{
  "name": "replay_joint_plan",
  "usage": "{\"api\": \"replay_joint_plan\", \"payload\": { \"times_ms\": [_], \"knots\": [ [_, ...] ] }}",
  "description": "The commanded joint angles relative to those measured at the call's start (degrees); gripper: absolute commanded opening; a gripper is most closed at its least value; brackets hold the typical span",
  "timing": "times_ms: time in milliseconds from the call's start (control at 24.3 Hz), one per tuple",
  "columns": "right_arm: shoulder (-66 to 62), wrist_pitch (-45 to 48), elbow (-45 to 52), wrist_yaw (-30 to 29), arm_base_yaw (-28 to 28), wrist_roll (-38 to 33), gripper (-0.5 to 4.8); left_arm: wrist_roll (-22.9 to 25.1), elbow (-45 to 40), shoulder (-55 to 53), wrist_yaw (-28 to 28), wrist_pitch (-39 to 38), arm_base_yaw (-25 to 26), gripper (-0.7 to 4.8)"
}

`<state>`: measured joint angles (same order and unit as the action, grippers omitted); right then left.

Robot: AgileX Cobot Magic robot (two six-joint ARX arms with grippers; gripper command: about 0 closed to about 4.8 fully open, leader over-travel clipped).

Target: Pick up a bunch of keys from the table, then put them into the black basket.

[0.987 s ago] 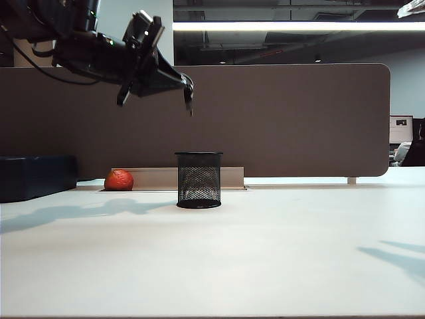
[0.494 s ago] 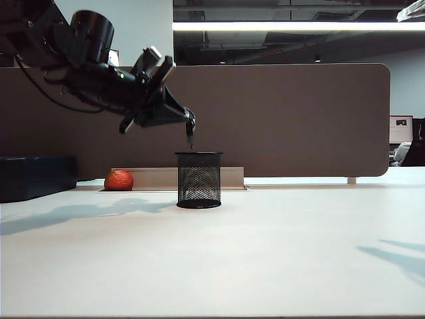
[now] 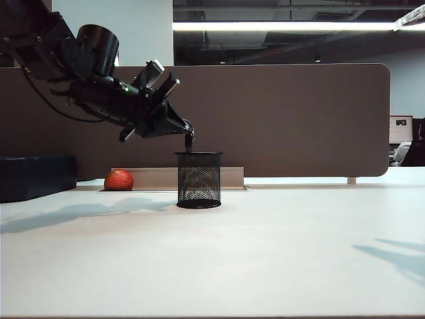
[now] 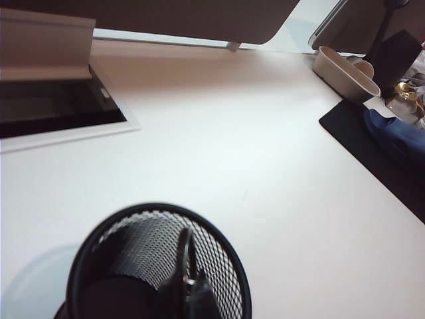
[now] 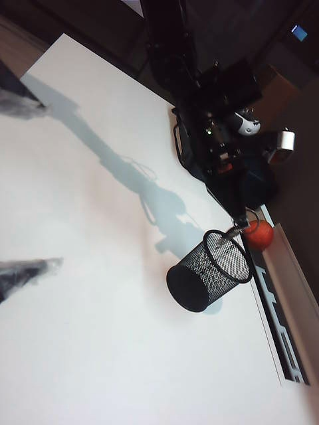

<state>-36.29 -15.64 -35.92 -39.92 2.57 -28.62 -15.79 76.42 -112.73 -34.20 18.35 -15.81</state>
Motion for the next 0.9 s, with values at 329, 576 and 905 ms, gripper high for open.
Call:
{"api": "replay_joint_plan", "payload": {
  "times_ms": [329,576,905],
  "knots": [
    [-0.26,1.33,-0.26,-0.24,0.09,0.26,2.74,0.63,3.08,-2.58,1.01,-1.14,-0.11,-0.06],
    [-0.24,1.36,-0.26,-0.24,0.09,0.28,2.74,0.52,3.08,-2.56,-0.59,-2.03,-0.17,-0.06],
    [-0.15,1.33,-0.26,-0.26,0.09,0.24,2.74,0.35,3.08,-2.56,-2.05,-2.36,-0.28,0.35]
  ]
}}
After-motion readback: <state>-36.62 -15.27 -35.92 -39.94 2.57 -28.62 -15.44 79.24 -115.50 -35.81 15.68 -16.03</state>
